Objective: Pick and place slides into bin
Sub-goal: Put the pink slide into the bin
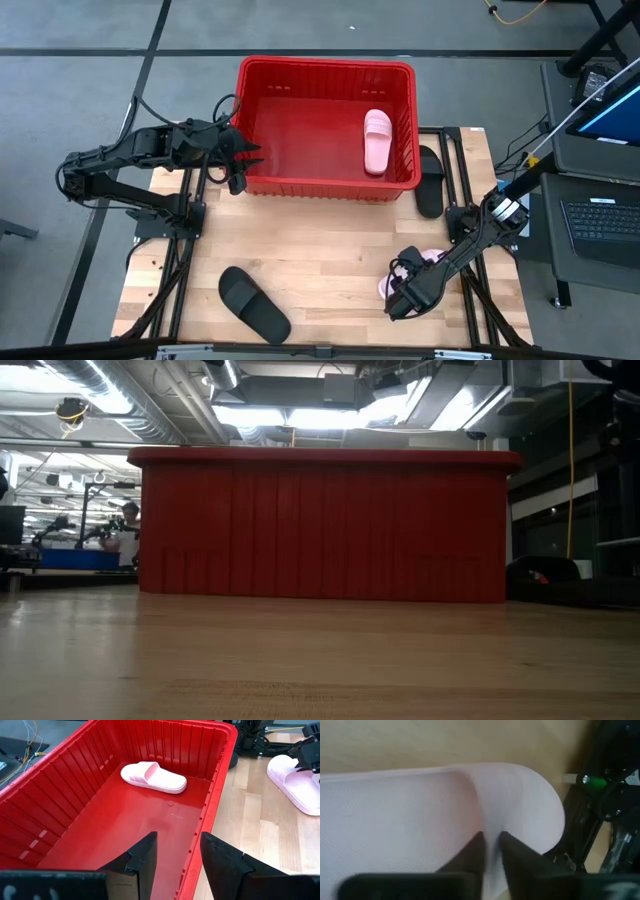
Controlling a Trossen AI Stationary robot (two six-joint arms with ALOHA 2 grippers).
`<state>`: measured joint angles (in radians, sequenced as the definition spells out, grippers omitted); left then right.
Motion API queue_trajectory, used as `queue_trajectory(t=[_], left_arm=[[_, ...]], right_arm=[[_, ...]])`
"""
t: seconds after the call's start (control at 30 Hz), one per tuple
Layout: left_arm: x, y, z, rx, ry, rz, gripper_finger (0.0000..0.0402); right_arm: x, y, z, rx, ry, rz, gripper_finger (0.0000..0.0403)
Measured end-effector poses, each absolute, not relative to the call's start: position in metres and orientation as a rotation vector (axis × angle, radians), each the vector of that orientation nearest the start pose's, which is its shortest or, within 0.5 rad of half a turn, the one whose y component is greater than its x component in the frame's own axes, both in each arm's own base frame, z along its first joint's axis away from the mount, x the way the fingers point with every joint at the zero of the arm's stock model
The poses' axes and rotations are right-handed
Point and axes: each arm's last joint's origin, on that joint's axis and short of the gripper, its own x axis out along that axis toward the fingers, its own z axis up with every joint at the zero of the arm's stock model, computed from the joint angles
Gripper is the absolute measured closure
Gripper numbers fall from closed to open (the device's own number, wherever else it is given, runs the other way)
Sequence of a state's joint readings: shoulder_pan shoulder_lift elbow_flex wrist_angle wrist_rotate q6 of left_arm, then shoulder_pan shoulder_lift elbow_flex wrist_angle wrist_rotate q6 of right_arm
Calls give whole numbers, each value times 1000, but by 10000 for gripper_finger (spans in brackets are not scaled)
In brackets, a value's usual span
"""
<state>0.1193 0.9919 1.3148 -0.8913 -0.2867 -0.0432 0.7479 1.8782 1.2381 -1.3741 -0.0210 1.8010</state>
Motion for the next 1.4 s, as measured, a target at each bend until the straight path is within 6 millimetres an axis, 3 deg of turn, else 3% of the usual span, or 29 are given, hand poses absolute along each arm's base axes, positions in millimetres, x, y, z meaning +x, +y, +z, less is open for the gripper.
queue_trajectory(t=[0.07,0.4,0.67,0.97,1.4], left_arm=[[167,28,408,6,561,407,258],[167,28,408,8,562,407,258],[167,28,408,10,562,406,258],[168,28,409,8,546,407,258],[172,14,413,25,498,326,258]], right_arm=[[213,198,169,483,1537,-1171,386],[215,207,177,473,1492,-1116,391],[235,221,222,413,1301,-950,391],[251,223,269,192,1029,-789,391],[278,204,314,-102,752,-730,391]])
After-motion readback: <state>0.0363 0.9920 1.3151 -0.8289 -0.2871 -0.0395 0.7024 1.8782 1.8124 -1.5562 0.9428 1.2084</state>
